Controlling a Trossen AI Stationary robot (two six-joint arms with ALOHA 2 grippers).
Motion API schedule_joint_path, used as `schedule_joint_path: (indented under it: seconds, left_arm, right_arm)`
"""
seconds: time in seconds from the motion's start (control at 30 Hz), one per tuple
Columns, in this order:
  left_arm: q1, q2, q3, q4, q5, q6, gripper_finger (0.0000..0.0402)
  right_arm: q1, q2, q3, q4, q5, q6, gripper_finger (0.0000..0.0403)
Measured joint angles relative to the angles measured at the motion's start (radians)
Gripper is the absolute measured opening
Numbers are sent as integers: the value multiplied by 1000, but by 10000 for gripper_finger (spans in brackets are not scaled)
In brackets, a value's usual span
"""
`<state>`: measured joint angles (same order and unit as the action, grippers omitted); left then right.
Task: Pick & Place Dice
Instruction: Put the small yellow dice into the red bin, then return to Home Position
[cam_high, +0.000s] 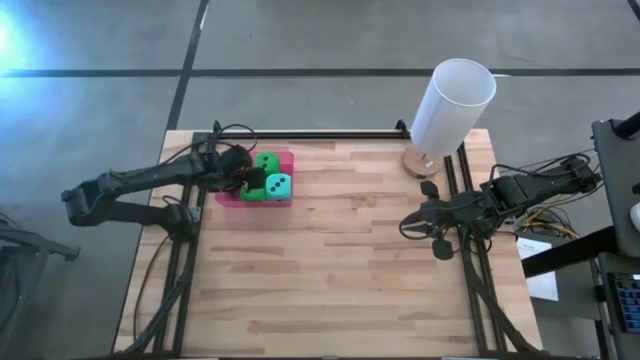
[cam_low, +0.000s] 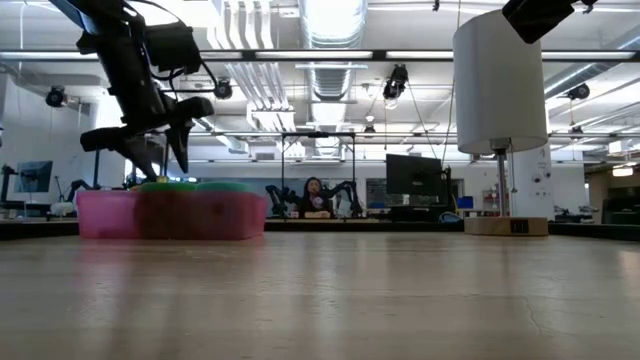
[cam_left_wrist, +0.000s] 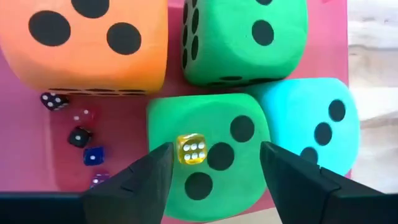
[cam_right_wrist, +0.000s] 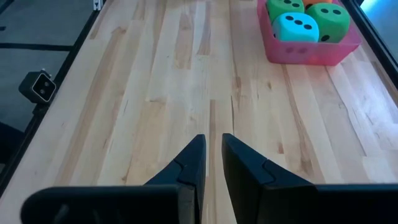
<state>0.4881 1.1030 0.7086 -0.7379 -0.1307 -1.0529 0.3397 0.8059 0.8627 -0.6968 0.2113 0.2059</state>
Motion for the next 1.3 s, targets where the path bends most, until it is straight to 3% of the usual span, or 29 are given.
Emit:
schedule_joint_path:
  seconds: [0.23, 0.5, 1.3]
  left_arm:
    - [21, -2, 0, -91, -7, 34, 244]
    - [49, -3, 0, -193, -15, 24, 220]
    - [64, -104, 23, -138, 1, 92, 172]
  right_arm:
    - [0, 0, 0, -1, 0, -5, 52]
    - [1, 0, 0, -1, 0, -8, 52]
    - [0, 0, 0, 0, 0, 1, 52]
